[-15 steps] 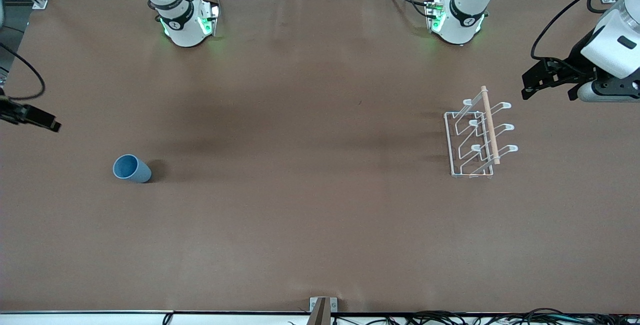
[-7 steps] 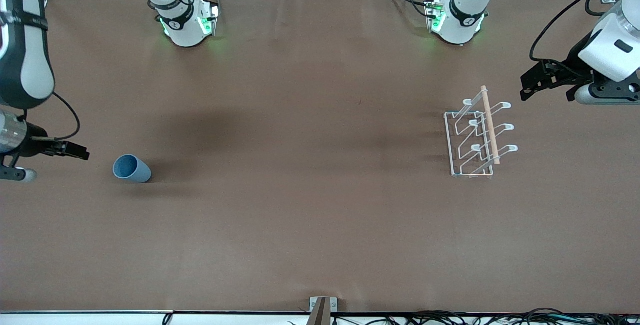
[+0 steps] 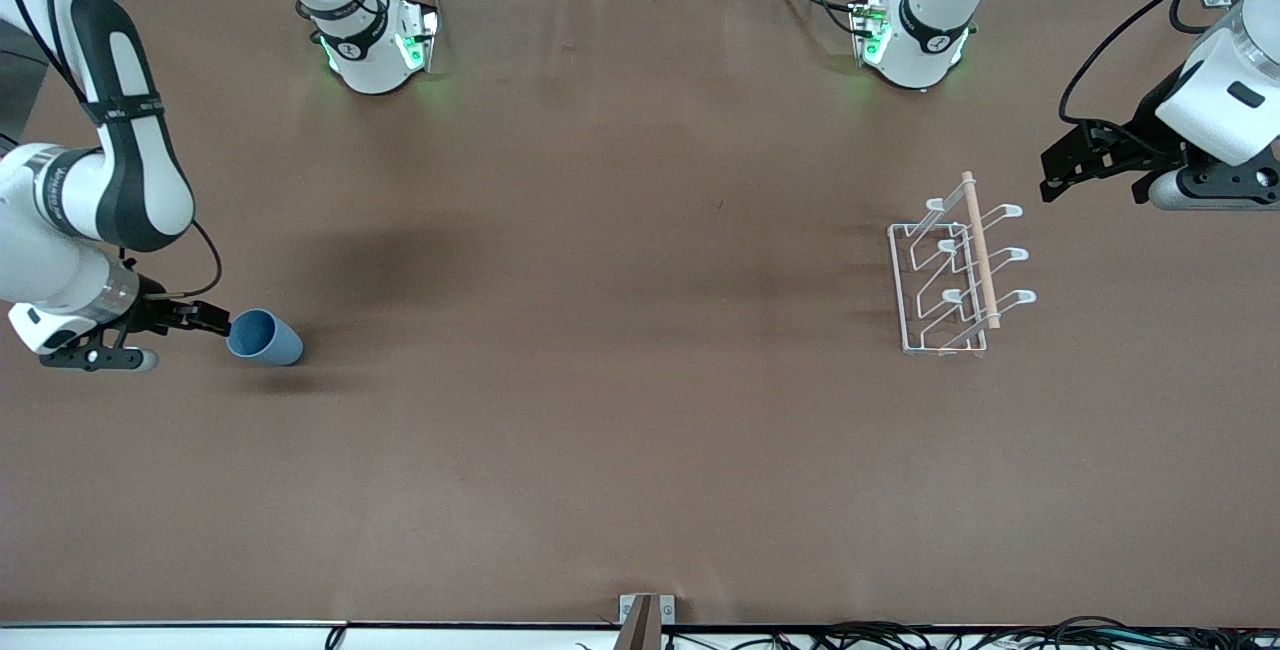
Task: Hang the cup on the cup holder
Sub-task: 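Close the right gripper around the blue cup's rim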
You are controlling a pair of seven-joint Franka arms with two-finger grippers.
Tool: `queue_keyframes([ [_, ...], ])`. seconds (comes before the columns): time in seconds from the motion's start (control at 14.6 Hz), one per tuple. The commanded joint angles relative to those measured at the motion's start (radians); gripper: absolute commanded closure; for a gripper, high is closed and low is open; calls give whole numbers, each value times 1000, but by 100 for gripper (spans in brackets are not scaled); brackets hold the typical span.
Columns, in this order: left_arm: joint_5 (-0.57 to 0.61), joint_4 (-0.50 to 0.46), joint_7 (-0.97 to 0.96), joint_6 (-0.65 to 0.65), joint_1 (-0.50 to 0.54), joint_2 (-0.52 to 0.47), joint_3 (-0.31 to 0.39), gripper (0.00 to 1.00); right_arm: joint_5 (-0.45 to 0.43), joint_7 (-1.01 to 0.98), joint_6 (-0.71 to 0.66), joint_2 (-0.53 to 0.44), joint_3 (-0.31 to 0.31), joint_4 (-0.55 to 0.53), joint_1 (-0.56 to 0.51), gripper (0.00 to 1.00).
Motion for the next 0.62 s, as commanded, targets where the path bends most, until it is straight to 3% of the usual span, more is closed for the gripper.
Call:
queue_keyframes([
  [0.0,9,-2,8,-3,-3,-3,4,0,4,-19,73,32,12,-14,-8,0],
  [0.34,9,-4,8,-3,-3,-1,4,0,5,-31,136,74,14,-36,-6,1],
  [0.55,11,-4,8,-3,-3,-1,4,0,14,-30,146,75,20,-53,-5,11],
])
